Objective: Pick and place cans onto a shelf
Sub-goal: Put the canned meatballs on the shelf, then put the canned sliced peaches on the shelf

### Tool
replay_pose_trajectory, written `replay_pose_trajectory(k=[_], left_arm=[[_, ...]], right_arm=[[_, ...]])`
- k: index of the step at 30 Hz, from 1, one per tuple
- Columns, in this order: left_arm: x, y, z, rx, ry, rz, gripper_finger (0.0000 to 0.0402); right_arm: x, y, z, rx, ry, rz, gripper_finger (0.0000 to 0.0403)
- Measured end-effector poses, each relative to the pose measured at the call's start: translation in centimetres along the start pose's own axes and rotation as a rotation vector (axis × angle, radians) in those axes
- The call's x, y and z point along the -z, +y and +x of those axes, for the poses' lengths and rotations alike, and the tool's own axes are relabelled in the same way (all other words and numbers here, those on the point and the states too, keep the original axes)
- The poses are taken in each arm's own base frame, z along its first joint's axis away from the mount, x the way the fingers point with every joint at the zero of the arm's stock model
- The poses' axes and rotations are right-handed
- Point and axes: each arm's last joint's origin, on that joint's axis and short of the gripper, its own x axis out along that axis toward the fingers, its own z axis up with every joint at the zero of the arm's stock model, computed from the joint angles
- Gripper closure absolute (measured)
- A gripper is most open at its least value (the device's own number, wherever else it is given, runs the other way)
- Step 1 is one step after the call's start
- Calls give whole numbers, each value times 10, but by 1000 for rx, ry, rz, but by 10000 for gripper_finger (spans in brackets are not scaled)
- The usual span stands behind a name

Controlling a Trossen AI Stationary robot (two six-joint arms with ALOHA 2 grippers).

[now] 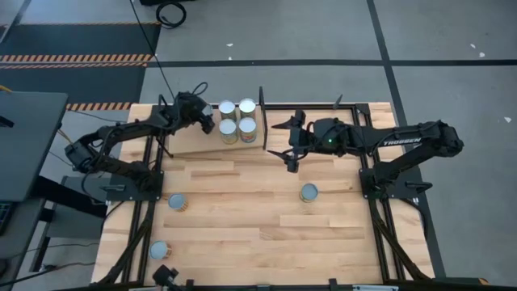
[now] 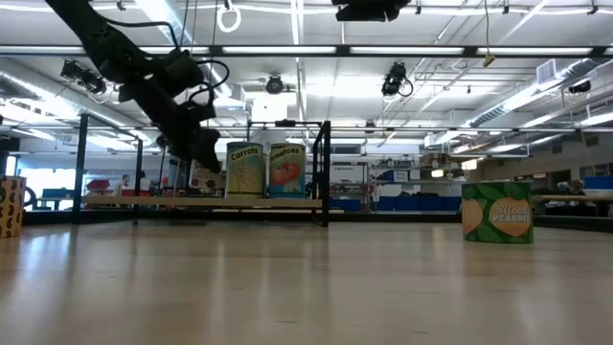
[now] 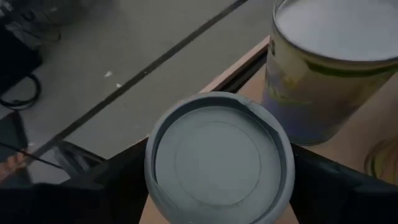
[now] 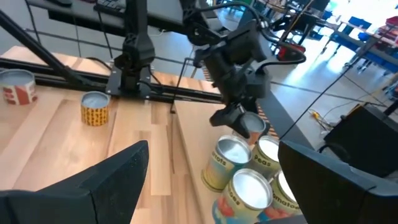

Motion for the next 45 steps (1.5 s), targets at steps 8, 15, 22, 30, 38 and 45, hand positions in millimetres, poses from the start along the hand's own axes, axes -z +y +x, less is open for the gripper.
replay_pose_trajectory(k=[8,15,22,30,38,45], left_arm=[[7,10,12,105,20,-6,85],[10,8,25,104,16,9,86],[8,7,22,105,6,19,110],[10,6,22,122,17,20,29],[7,0,18,138,4,16,3],[-2,3,-4,86,-29,18,2]], right_arm=[[-2,5,-1,-8,-13,12,37],[-2,5,-1,-7,-5,34,37],[1,6,-1,-12,21,69,37],[1,7,-1,-53,17,91,37],[1,7,-1,-54,18,95,37],[2,4,-1,-45,20,99,37]])
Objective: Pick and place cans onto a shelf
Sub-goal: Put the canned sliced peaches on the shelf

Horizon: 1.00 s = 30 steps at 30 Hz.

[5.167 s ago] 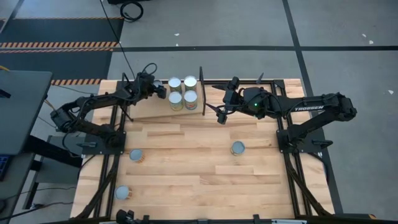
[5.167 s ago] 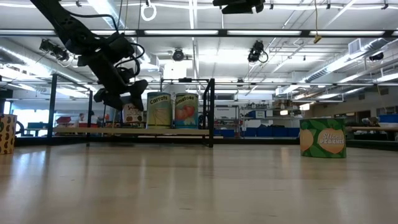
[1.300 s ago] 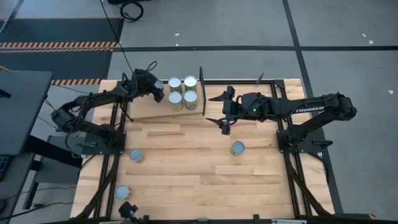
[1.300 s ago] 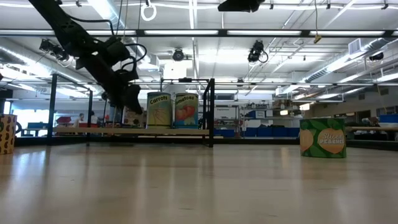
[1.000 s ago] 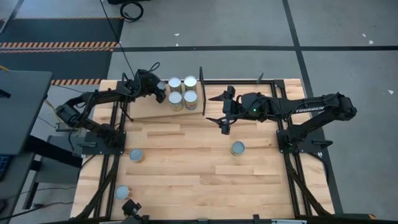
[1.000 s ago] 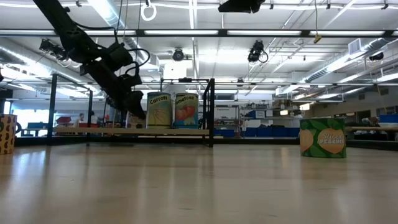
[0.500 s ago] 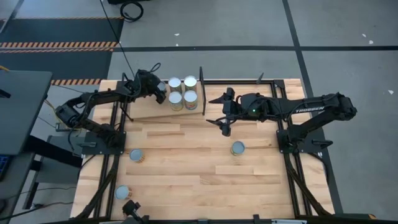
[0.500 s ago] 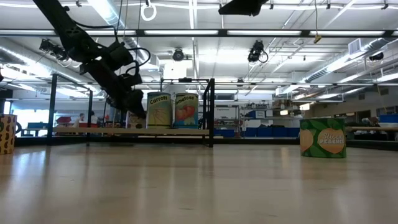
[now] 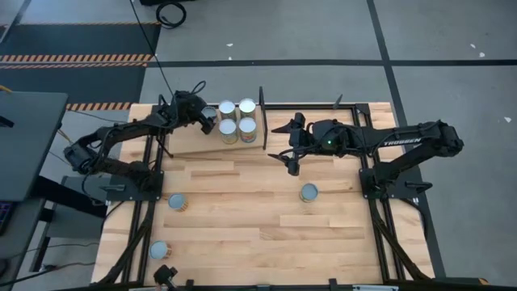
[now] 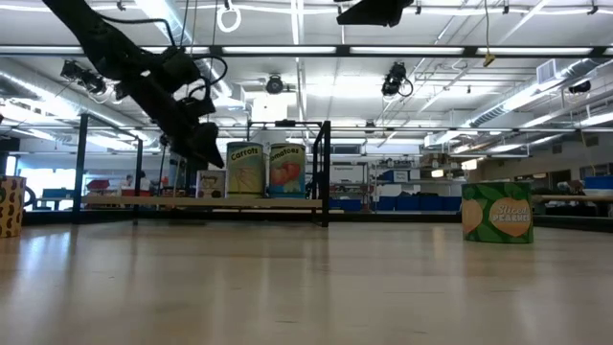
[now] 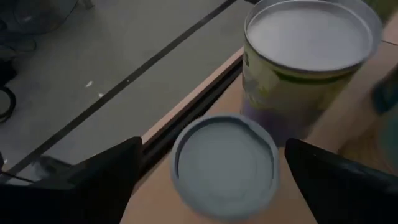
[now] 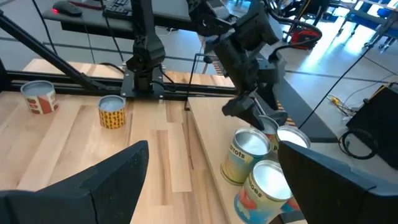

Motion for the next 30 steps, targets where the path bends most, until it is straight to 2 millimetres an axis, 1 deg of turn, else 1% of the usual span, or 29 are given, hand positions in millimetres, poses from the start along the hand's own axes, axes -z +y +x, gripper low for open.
replay_pose_trajectory(k=[3,7,14,18,21,26,28,30], left_arm=[[-1,1,-14,1,13,-4,2],[-5,0,-35,12,-16,-86,2],[-12,-13,-74,113,-88,-139,2],[-16,-16,-89,144,-151,-239,1],[-19,-18,-95,164,-186,-321,1],[-20,-18,-96,175,-195,-376,1],[-22,-19,-97,190,-207,-473,1],[-23,-19,-97,198,-213,-515,1]], right_arm=[[0,0,0,0,-5,3,37],[-1,0,0,1,-8,6,37],[-1,0,0,2,-15,7,37],[-2,0,0,3,-23,10,37],[-3,0,0,4,-32,12,37],[-4,-1,0,5,-44,15,37],[-4,-1,0,5,-44,15,37],[-4,-1,0,5,-44,15,37]])
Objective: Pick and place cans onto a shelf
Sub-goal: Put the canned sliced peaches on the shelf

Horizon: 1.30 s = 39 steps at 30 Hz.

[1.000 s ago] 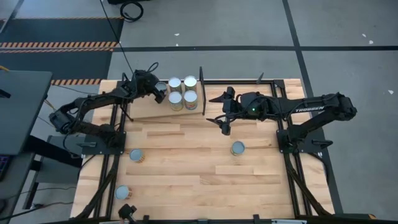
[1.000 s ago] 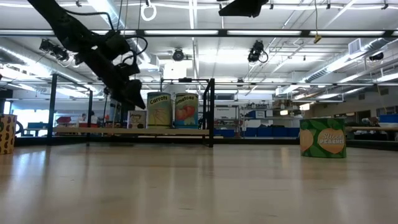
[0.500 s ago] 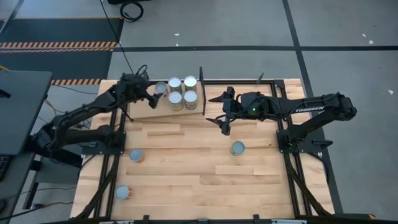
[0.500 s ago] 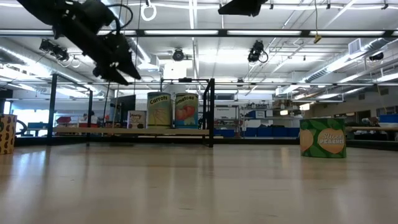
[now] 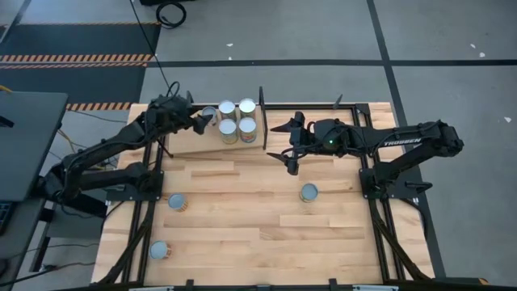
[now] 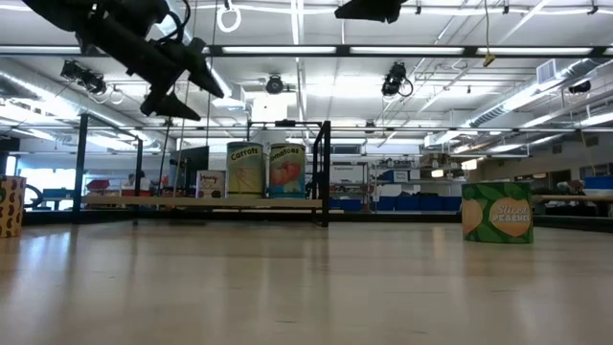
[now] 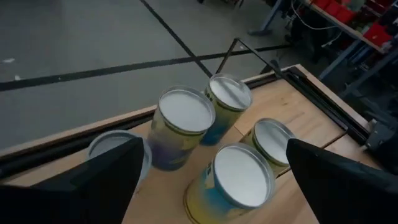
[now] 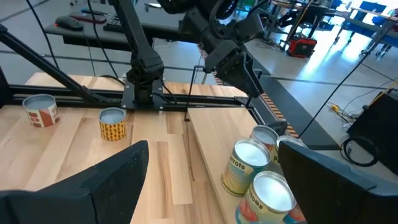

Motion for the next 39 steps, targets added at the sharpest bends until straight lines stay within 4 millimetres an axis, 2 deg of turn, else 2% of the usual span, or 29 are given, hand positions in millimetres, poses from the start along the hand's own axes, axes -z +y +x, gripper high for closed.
replay_pose_trajectory(k=[13,39], left_arm=[[4,-12,-1,118,33,161,1],[5,-13,0,125,36,173,1]], right_arm=[[0,0,0,0,0,0,37],[0,0,0,0,0,0,37]])
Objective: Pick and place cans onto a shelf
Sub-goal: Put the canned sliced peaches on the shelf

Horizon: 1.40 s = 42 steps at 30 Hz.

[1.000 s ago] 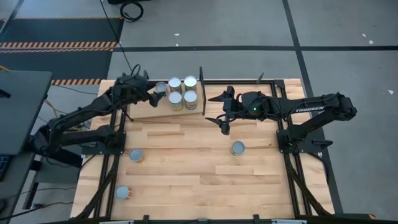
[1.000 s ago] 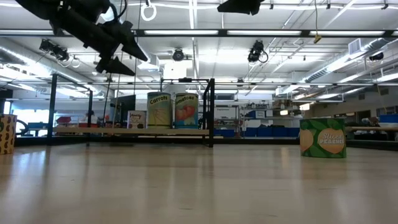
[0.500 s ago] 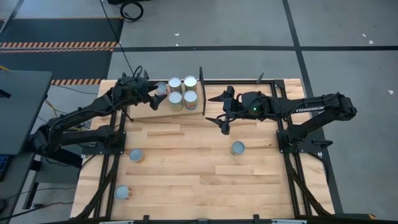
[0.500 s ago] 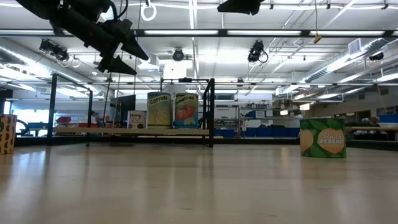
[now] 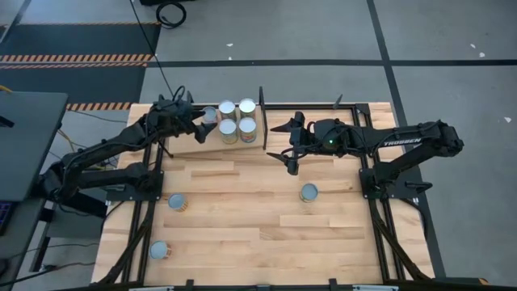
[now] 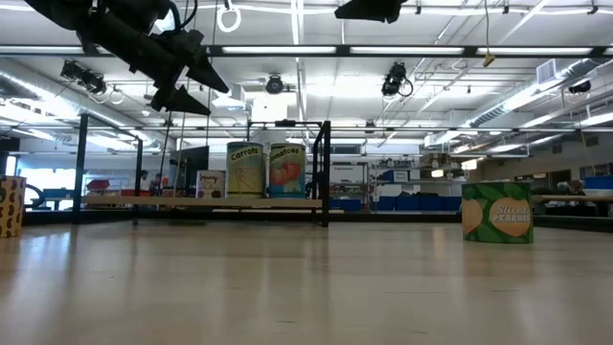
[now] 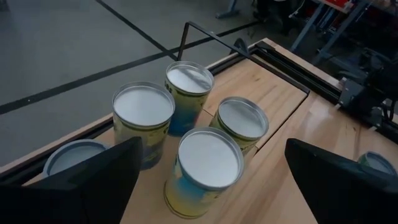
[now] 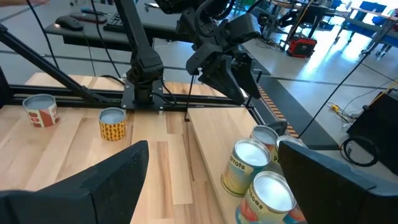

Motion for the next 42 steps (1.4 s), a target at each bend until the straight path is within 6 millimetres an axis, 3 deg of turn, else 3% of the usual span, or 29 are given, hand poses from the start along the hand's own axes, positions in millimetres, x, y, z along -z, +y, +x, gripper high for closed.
replay_pose_trajectory(k=[25,30,32,36,39,42], left_arm=[[3,0,0,1,31,-1,1],[2,0,0,5,18,-32,2],[-1,-1,0,27,2,-54,2],[2,-6,-2,140,24,83,2],[7,-14,-6,212,12,112,2],[13,-23,-12,271,-9,154,2]], right_arm=[[0,0,0,0,-1,-1,37],[-11,-1,4,20,-128,15,37],[-16,-2,5,19,-193,109,37],[-22,-1,7,10,-264,208,37],[-13,1,14,6,-180,199,37],[8,9,20,11,13,188,37]])
